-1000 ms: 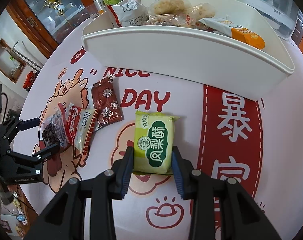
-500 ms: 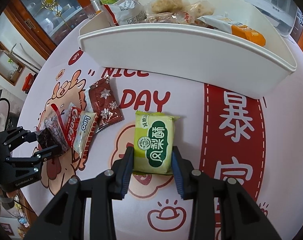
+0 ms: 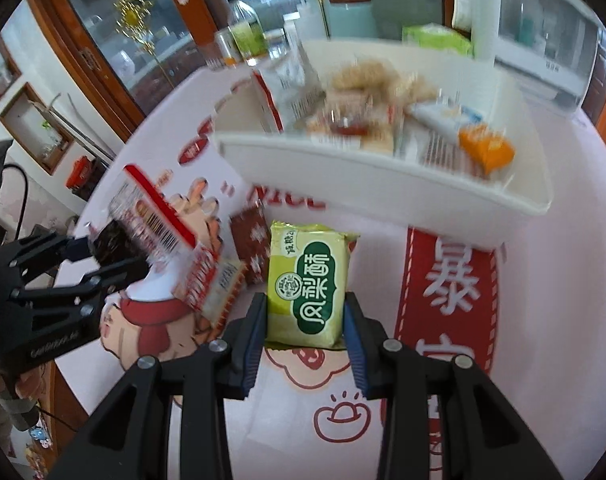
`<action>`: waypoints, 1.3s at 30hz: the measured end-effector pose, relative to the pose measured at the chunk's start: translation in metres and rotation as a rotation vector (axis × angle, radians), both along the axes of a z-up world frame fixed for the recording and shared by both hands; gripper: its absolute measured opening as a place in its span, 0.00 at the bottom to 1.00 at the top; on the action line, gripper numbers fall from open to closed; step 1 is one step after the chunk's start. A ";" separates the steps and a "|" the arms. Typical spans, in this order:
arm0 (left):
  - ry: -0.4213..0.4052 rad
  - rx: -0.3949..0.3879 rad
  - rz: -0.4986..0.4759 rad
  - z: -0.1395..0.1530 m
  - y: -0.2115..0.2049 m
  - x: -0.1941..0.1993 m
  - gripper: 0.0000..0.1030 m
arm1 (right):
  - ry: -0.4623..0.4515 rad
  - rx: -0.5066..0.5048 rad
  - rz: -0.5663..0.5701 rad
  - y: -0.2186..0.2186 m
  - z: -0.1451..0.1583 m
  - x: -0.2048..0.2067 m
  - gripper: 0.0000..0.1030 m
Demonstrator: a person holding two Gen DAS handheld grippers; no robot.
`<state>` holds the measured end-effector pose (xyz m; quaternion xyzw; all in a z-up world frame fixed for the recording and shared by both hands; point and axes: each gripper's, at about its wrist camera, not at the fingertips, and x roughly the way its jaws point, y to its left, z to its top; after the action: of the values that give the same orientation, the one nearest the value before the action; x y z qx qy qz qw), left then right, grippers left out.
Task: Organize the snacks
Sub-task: 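Carry the green pastry pack and raisin bag over the tray with both tools, then open both tools to release the pastry pack and raisin bag into the tray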
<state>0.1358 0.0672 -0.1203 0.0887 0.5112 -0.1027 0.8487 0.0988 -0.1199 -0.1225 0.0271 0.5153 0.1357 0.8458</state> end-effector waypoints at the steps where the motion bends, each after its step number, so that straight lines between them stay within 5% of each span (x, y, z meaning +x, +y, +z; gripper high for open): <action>1: -0.014 -0.002 0.003 0.006 -0.003 0.005 0.44 | -0.011 0.000 0.004 -0.001 0.007 0.001 0.36; 10: -0.145 -0.027 -0.016 0.069 -0.039 0.049 0.45 | -0.138 0.015 -0.012 -0.026 0.084 0.028 0.36; 19: -0.241 -0.041 -0.033 0.110 -0.081 0.105 0.45 | -0.215 0.013 -0.095 -0.055 0.128 0.085 0.36; 36: -0.171 -0.050 0.022 0.069 -0.110 0.192 0.49 | -0.171 -0.031 -0.199 -0.078 0.109 0.183 0.37; 38: -0.167 -0.043 0.028 0.063 -0.111 0.196 0.59 | -0.160 -0.039 -0.211 -0.081 0.103 0.188 0.37; 39: -0.164 -0.036 0.035 0.061 -0.112 0.199 0.75 | -0.156 -0.040 -0.214 -0.082 0.100 0.189 0.37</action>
<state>0.3345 -0.0448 -0.0595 0.0726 0.4395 -0.0897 0.8908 0.2881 -0.2018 -0.0222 0.0544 0.4449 0.0362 0.8932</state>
